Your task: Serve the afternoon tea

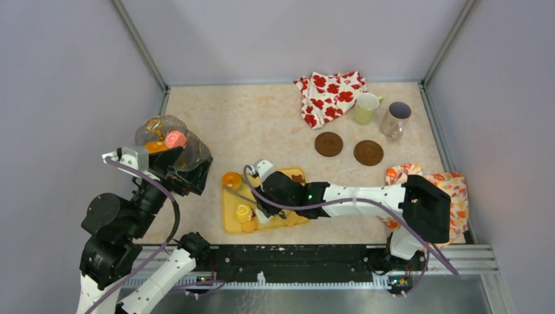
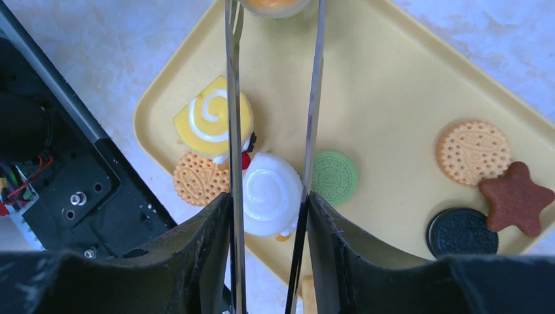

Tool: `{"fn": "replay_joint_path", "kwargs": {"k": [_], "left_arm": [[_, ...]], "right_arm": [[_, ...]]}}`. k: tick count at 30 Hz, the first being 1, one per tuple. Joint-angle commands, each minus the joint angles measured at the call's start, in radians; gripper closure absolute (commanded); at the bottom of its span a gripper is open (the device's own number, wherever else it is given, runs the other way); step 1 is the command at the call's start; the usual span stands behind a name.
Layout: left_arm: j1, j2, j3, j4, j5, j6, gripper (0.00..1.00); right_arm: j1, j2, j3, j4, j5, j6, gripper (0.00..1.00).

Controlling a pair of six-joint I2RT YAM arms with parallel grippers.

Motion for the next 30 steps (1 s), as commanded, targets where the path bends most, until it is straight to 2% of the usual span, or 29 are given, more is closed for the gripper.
{"fn": "replay_joint_path", "kwargs": {"k": [1,9,17,23,30], "left_arm": [[0.003,0.012,0.009,0.03,-0.006,0.003,0.01],[0.002,0.019,0.022,0.038,0.003,0.003,0.01],[0.002,0.022,0.04,0.034,0.006,0.005,0.01],[0.003,0.021,0.06,0.018,0.001,0.014,0.01],[0.002,0.017,0.074,0.01,-0.003,0.022,0.01]], "right_arm": [[-0.004,-0.092,0.042,0.082,0.061,-0.001,0.58],[-0.008,-0.095,0.116,0.133,0.088,-0.024,0.58],[-0.011,0.022,0.305,0.163,0.064,-0.054,0.58],[-0.012,0.112,0.431,0.118,0.043,-0.062,0.58],[-0.012,0.115,0.417,0.13,0.055,-0.037,0.58]]}}
